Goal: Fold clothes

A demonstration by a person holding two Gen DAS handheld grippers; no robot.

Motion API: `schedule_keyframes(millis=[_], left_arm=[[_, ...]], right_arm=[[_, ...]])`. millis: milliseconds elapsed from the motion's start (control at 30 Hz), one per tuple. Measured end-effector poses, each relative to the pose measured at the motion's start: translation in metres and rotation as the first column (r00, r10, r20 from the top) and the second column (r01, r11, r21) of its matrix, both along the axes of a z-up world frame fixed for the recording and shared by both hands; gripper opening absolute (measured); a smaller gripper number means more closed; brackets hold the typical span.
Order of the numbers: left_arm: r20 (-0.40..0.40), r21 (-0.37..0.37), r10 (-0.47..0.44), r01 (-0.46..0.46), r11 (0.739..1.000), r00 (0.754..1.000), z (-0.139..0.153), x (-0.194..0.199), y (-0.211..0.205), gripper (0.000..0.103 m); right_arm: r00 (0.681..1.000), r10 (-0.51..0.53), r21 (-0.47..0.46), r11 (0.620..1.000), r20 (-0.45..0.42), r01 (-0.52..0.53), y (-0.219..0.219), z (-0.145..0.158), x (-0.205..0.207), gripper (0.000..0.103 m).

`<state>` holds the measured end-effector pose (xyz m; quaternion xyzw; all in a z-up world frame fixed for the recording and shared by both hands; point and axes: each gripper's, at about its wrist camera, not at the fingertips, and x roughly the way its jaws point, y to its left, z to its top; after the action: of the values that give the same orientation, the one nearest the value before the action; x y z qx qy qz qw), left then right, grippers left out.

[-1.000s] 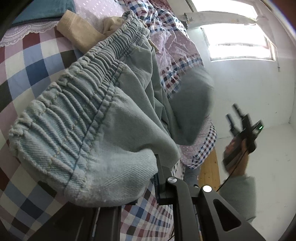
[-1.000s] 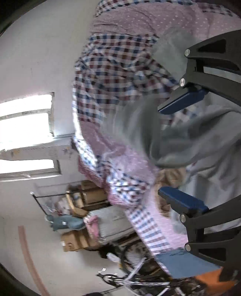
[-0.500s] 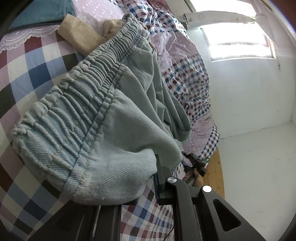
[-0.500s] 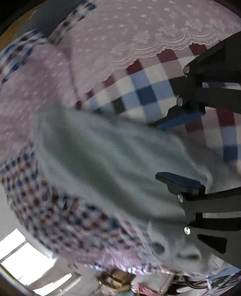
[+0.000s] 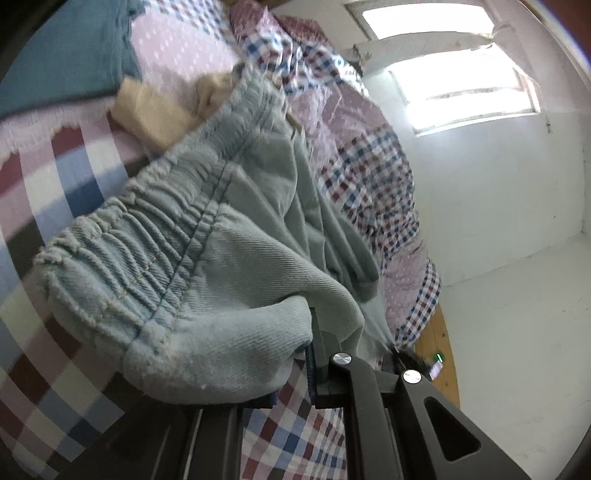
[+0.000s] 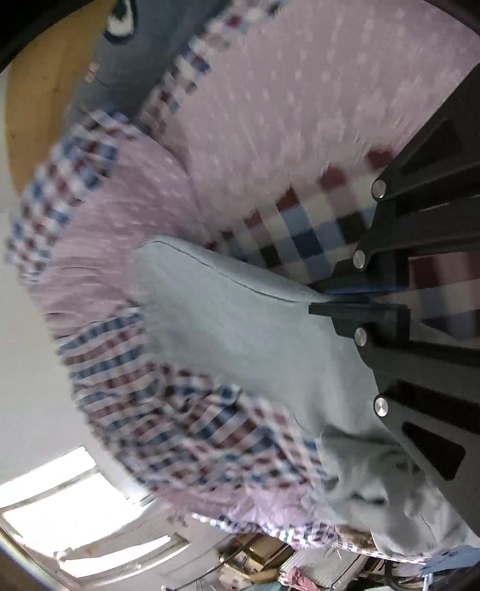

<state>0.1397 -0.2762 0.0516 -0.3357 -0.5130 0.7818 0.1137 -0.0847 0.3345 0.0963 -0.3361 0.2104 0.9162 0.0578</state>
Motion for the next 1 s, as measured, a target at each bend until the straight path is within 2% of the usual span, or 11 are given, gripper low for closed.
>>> schedule_keyframes(millis=[133,233,333,400,500,567,633,667,833,933,1000], left_arm=[[-0.042,-0.001,0.056,-0.056,0.998,0.998,0.008,0.007,-0.016,0.01],[-0.108,0.004,0.126,-0.126,0.992,0.986,0.019,0.014,-0.032,0.009],[-0.17,0.021,0.2,-0.2,0.98,0.965,0.028,0.024,-0.054,0.009],[-0.169,0.028,0.224,-0.223,0.974,0.96,0.028,0.025,-0.063,0.009],[-0.142,0.038,0.228,-0.225,0.974,0.963,0.022,0.023,-0.066,0.009],[-0.143,0.023,0.226,-0.225,0.974,0.964,0.021,0.027,-0.064,0.009],[-0.151,-0.007,0.22,-0.224,0.975,0.964,0.024,0.03,-0.061,0.009],[-0.151,-0.021,0.217,-0.223,0.975,0.964,0.024,0.032,-0.059,0.009],[-0.114,-0.029,0.231,-0.235,0.972,0.966,0.014,0.04,-0.058,0.01],[-0.102,-0.034,0.243,-0.248,0.968,0.965,0.01,0.039,-0.058,0.01],[-0.107,-0.058,0.242,-0.249,0.967,0.964,0.011,0.037,-0.056,0.01]], right_arm=[[0.996,-0.014,-0.008,1.0,-0.084,0.014,-0.005,0.047,0.077,0.001],[0.994,-0.001,-0.039,0.999,-0.11,-0.003,-0.012,0.066,0.142,0.002],[0.995,0.05,-0.095,0.994,-0.09,-0.058,-0.032,0.066,0.197,0.002],[0.993,0.113,-0.099,0.988,-0.025,-0.115,-0.047,0.052,0.219,0.003],[0.992,0.119,-0.074,0.99,0.034,-0.116,-0.057,0.019,0.241,0.007],[0.995,0.096,-0.121,0.988,0.027,-0.092,-0.051,-0.001,0.256,0.011],[0.998,0.062,-0.157,0.986,0.018,-0.058,-0.037,-0.012,0.263,0.026],[0.999,0.043,-0.174,0.984,0.014,-0.04,-0.029,-0.015,0.266,0.029],[0.999,-0.047,-0.263,0.964,-0.002,0.045,0.011,-0.033,0.274,0.038],[0.997,-0.083,-0.334,0.939,0.006,0.08,0.038,-0.041,0.261,0.039],[0.996,-0.089,-0.315,0.945,0.021,0.091,0.053,-0.043,0.244,0.039]])
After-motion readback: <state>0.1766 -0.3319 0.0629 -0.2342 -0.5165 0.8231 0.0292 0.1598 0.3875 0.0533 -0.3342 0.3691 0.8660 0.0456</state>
